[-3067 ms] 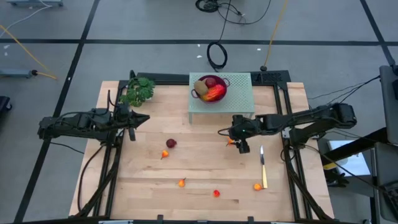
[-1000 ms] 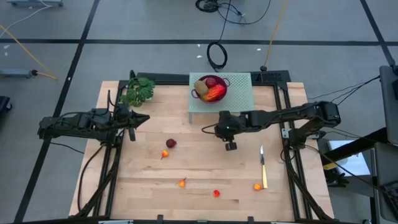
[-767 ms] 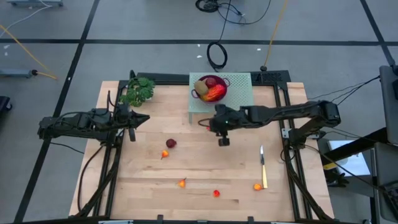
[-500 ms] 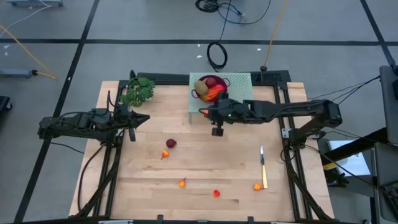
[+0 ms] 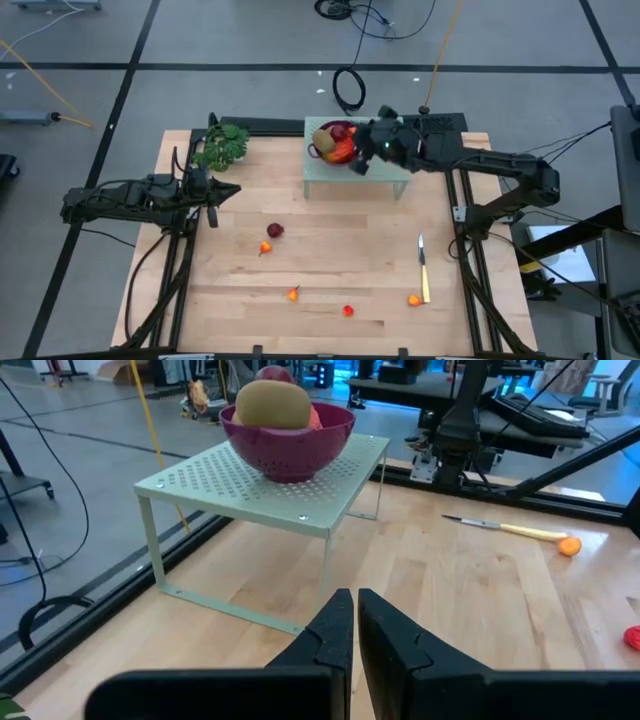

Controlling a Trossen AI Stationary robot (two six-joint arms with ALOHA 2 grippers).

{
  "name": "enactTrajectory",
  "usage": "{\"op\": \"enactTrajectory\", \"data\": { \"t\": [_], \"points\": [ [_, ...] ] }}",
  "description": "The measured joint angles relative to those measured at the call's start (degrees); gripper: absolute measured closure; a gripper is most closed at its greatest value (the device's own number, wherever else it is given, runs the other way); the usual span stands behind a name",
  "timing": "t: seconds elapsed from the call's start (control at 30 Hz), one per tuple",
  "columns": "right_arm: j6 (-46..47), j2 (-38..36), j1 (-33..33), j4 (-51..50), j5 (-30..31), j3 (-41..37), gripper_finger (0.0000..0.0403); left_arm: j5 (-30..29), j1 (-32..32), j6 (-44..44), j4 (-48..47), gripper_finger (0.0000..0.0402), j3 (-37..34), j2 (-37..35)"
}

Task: Pick & Place Fruit
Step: Put the pear in the violet strainer bowl on the shelf

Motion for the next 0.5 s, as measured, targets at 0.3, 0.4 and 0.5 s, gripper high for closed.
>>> {"op": "enactTrajectory", "data": {
  "t": [0.3,0.4,0.5],
  "points": [
    [3.75,0.67,-7.71,-3.33,-4.14,-0.09,0.0291,-0.02,0.00,-0.02,0.00,0.0382,0.00,0.02],
    [8.21,0.56,-8.25,-3.05,-4.69,-0.09,0.0290,-0.03,0.00,-0.34,0.04,0.0382,0.00,0.00],
    [13.27,0.59,-8.26,-3.03,-4.74,-0.09,0.0289,-0.02,0.00,-0.39,0.34,0.0382,0.00,0.02]
  ]
}}
